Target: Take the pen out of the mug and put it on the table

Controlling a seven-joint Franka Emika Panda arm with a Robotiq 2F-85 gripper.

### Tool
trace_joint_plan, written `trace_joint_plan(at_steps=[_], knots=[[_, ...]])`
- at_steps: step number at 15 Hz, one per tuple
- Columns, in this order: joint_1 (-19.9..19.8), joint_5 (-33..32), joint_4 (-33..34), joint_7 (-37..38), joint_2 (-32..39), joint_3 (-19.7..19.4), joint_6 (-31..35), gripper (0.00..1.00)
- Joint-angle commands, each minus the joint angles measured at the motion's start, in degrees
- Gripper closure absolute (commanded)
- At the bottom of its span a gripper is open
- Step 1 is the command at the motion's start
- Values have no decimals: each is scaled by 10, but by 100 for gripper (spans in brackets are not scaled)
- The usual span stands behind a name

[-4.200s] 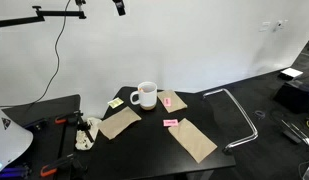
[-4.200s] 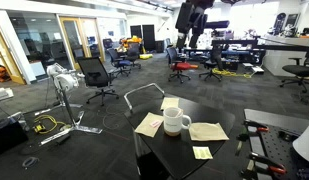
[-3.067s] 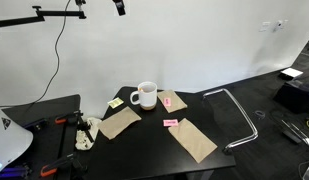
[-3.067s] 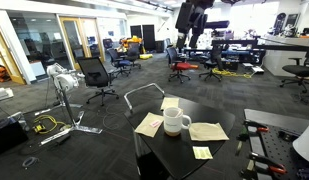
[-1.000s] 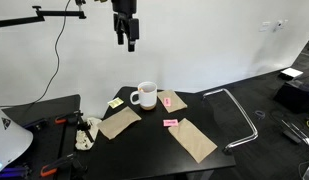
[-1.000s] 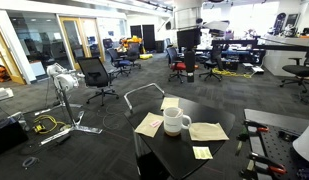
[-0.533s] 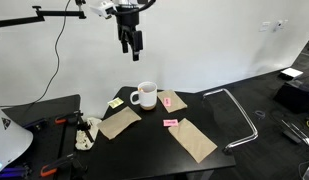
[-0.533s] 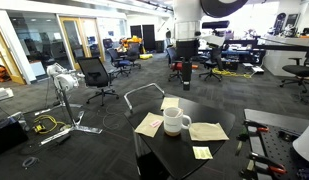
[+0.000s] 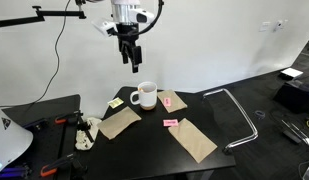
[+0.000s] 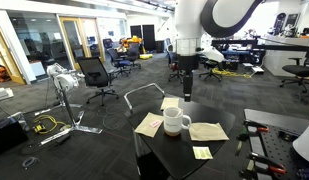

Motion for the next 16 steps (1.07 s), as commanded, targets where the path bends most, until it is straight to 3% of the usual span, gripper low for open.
trace_joint_plan(at_steps=[1, 13, 16], knots=[[2, 0, 1, 0, 2, -2, 0, 0], [-6, -15, 20, 3, 49, -7, 29, 1], [-10, -14, 29, 3, 67, -11, 41, 26]])
